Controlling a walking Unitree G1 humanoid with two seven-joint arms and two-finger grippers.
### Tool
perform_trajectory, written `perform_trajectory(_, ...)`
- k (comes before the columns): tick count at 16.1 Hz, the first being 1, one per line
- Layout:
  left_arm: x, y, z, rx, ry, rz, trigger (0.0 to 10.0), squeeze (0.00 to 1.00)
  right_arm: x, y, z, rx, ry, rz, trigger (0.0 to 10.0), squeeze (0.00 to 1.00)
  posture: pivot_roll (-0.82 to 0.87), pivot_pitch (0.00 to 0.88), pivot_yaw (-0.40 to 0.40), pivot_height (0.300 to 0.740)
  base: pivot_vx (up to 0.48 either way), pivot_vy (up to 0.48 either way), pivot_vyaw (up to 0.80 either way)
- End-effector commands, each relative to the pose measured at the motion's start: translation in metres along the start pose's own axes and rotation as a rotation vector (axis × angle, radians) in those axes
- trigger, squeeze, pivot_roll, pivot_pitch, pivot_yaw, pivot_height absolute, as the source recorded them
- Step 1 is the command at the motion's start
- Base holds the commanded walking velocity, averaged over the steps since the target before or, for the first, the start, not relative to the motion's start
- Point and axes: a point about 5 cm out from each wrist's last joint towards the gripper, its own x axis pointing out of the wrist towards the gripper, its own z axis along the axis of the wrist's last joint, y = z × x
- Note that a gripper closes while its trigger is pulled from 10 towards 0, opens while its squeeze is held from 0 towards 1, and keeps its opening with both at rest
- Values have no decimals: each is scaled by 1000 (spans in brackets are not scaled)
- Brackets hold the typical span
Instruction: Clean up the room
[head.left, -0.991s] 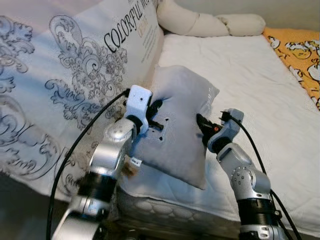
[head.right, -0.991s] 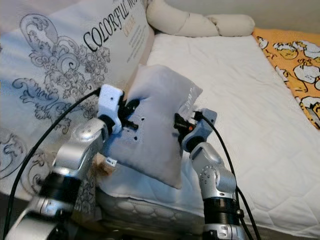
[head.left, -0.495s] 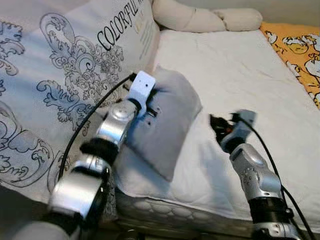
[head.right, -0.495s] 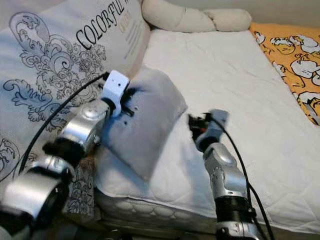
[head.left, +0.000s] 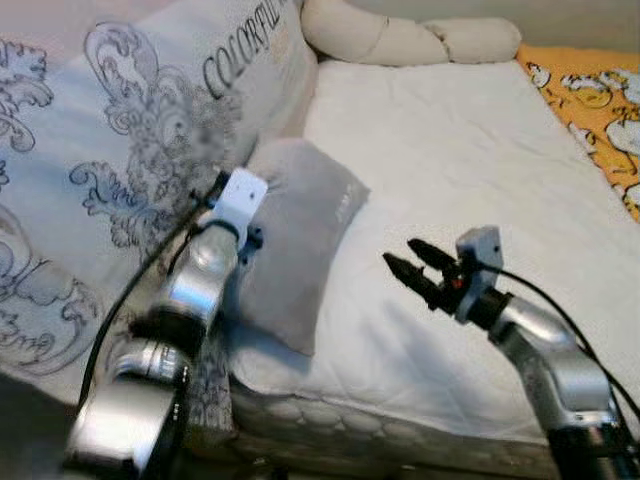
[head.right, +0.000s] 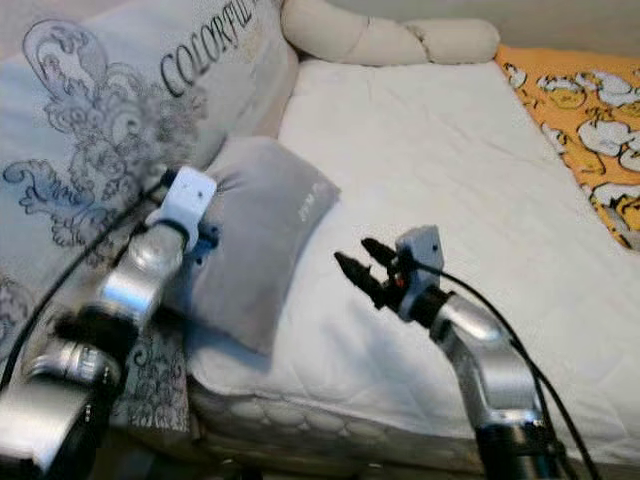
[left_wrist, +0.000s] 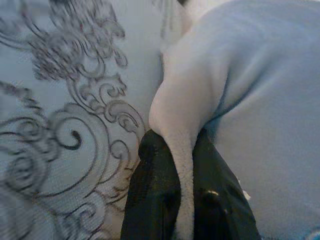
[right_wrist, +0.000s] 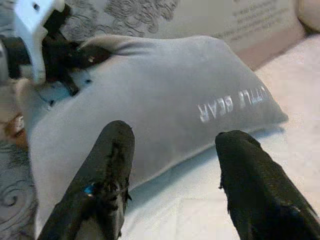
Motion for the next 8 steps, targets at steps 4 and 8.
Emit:
perform_trajectory(4,-10,1,27,95,-104,115,10000,0,-9,4,1,-14,3,72,10000,1000,-107,0,31,740,0,0,0)
perform_trajectory(8,-27,-13,18,86,-43,110,10000,0,-17,12,-7,-6,32,131,10000,1000,-111,0,23,740,0,0,0)
